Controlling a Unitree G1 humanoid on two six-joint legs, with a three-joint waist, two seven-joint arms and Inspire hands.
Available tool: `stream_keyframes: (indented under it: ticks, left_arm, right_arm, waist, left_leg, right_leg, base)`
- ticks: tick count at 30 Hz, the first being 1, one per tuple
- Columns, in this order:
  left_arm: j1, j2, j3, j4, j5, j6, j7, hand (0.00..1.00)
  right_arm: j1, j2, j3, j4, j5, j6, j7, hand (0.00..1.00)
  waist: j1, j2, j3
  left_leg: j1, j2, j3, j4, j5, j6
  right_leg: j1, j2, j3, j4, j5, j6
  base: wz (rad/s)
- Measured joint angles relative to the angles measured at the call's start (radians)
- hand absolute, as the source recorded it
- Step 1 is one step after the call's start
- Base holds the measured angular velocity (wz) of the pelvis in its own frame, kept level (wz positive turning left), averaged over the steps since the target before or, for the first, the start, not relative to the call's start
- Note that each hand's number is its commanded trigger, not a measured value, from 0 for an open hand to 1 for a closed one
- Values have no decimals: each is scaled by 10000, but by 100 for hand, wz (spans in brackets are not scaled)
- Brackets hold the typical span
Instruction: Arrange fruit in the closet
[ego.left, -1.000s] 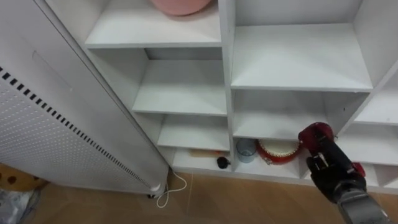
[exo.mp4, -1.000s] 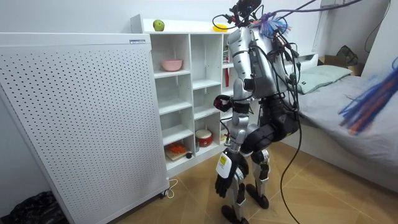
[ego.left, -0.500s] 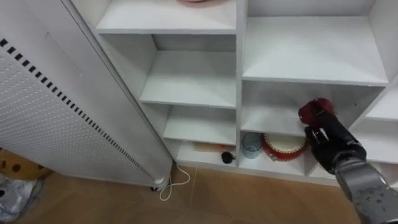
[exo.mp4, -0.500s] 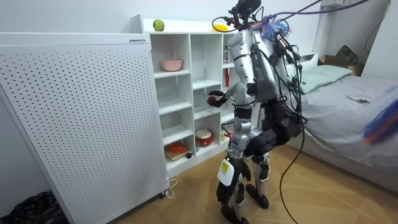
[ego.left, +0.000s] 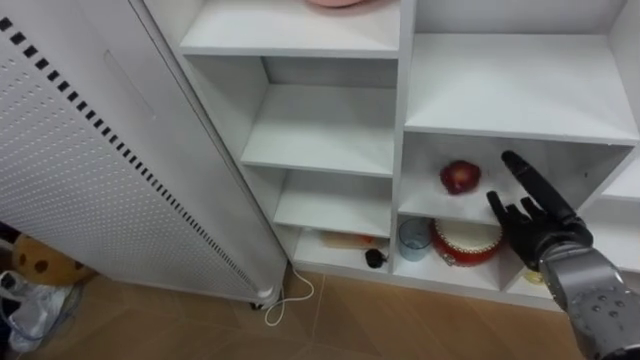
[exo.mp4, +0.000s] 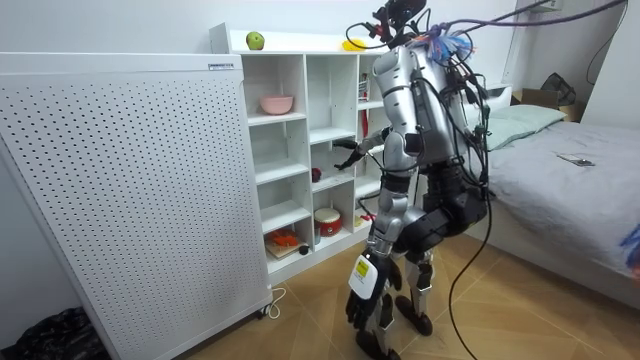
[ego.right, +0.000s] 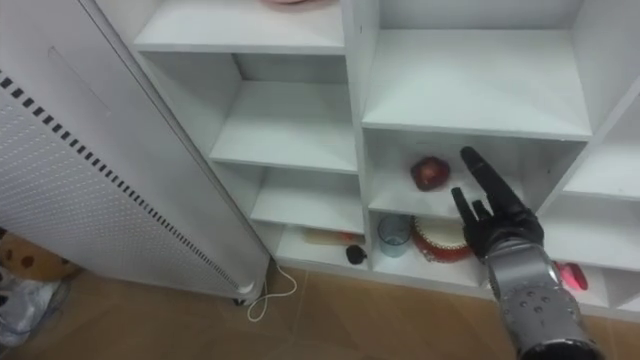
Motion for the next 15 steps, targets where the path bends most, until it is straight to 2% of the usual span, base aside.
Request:
stream_keyframes:
  ticks: [1,3,7,15]
  left_arm:
    - [70,20,-6,-52,-2,-6,-1,0]
    - [210,23,-7,-126,-1,10,-3,0]
    - [694,17,-36,-578,1,136,-11,0]
    - [810,16,-29,-810,-1,291,-12,0]
  right_arm:
    - [0,-7,0,-52,14,1,0,0]
    - [1,-6,1,-52,34,11,-35,0]
    - [1,-7,1,-53,37,6,-81,0]
    - [1,-18,-1,-62,310,2,-100,0]
  waist:
    - [1,12,-43]
    - [4,35,-64]
    - [30,46,-71]
    - [32,51,-73]
  left_leg:
    - [18,11,9,16,0,1]
    - [62,24,8,43,-3,5]
    - [123,6,7,43,-40,10]
    - [118,17,8,58,-41,8]
  right_leg:
    - [31,10,-4,-1,7,-6]
    - [95,16,-54,4,8,-5]
    - [138,-11,-49,46,-1,7]
    - [130,-19,-72,77,-25,-13]
  base:
    - [0]
    - [0]
    - [0]
    - [0]
